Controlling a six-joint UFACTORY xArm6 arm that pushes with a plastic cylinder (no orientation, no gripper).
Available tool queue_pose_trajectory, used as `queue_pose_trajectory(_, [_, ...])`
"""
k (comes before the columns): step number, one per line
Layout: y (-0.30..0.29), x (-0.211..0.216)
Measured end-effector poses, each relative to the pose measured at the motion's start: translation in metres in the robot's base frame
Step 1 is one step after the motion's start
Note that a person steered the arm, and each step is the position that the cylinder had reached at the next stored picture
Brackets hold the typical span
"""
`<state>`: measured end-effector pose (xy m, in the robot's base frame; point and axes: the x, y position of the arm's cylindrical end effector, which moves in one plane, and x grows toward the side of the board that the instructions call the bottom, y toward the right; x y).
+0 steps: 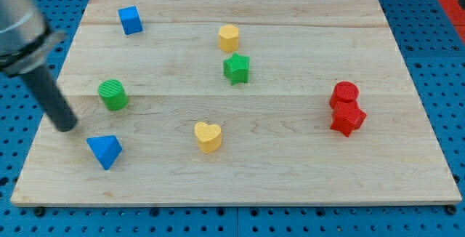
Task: Slide the blue triangle closer to the yellow heart
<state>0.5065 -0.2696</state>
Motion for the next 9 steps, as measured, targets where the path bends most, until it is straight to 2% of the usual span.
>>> queue_pose_trajectory(1, [0.006,0.052])
queue_pose_trajectory(2, [0.044,0.056])
queue_pose_trajectory(5, [0.114,0.052])
queue_pose_trajectory(9, [0.128,0.018])
